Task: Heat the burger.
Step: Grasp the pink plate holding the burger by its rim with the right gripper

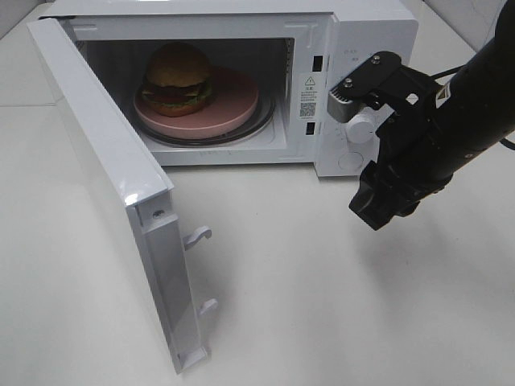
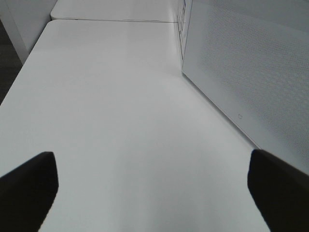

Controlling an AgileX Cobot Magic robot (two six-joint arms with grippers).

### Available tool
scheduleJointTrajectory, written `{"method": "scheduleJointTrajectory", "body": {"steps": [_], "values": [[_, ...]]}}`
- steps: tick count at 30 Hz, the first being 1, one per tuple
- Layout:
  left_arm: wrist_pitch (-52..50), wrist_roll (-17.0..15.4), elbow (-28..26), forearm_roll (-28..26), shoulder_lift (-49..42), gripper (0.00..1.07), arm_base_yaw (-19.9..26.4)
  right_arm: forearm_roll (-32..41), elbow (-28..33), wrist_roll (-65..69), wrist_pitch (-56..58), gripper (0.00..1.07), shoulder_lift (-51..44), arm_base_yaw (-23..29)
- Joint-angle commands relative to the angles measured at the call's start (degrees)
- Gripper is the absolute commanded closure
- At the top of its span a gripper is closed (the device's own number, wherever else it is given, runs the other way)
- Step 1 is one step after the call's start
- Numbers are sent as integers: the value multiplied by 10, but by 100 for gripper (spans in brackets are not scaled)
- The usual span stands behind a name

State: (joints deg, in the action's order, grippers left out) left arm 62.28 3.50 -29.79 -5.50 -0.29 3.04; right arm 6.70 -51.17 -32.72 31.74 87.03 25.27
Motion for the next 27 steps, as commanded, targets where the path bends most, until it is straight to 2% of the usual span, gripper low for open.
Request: {"method": "scheduleJointTrajectory", "body": {"steps": [1,2,4,5,6,7,8,9,10,15,22,24,27], "values": [[-9,-3,2,1,-2,6,1,-5,-3,-59,9,51,-3,11],[-9,-3,2,1,-2,6,1,-5,-3,-59,9,51,-3,11],[-9,-3,2,1,-2,6,1,-4,-8,-93,-1,32,-1,25],[-9,-3,2,1,-2,6,1,-4,-8,-93,-1,32,-1,25],[-9,-3,2,1,-2,6,1,-4,-18,-110,-7,18,8,36],[-9,-3,2,1,-2,6,1,-4,-33,-130,-6,12,22,43],[-9,-3,2,1,-2,6,1,-4,-33,-130,-6,12,22,43],[-9,-3,2,1,-2,6,1,-4,-43,-147,-5,6,33,49],[-9,-3,2,1,-2,6,1,-4,-43,-147,-5,6,33,49],[-9,-3,2,1,-2,7,1,-4,-123,-271,34,7,100,76],[-9,-3,2,1,-2,7,1,-7,-204,-319,37,8,168,95],[-9,-3,2,1,-2,7,1,-10,-257,-341,48,9,209,101],[-9,-3,2,1,-2,7,1,-17,-292,-353,66,10,234,104]]}}
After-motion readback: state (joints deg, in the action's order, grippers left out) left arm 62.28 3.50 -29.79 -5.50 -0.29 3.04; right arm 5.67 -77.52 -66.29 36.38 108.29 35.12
